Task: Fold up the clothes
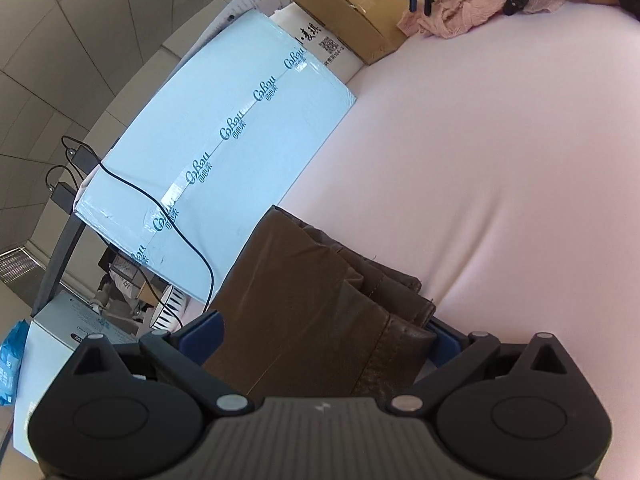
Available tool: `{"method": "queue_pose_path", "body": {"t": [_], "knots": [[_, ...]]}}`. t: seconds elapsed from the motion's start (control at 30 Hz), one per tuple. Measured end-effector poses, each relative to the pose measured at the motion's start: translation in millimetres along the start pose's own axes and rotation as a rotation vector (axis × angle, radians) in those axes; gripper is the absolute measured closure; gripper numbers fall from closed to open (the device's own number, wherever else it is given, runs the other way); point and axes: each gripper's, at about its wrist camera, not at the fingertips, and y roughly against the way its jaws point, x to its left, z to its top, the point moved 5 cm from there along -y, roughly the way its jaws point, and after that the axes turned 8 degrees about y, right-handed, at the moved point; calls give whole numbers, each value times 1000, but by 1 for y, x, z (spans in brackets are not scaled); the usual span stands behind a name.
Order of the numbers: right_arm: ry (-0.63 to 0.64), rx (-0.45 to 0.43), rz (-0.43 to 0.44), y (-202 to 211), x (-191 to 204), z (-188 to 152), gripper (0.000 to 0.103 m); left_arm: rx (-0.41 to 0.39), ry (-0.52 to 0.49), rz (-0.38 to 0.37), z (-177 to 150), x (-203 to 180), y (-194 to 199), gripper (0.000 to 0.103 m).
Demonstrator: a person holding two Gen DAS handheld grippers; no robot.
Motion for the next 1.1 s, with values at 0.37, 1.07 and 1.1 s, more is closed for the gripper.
{"method": "queue_pose_path", "body": {"t": [0.37,1.07,1.1], "knots": [[-176,10,58,-16,-27,-4,84,-1,29,-24,2,2,1,0],[1172,155,775,27,262,-213,88,-525,217,-58,15,42,135,0],[1227,203,767,27,267,-227,87,-530,239,-66,15,46,140,0]]}}
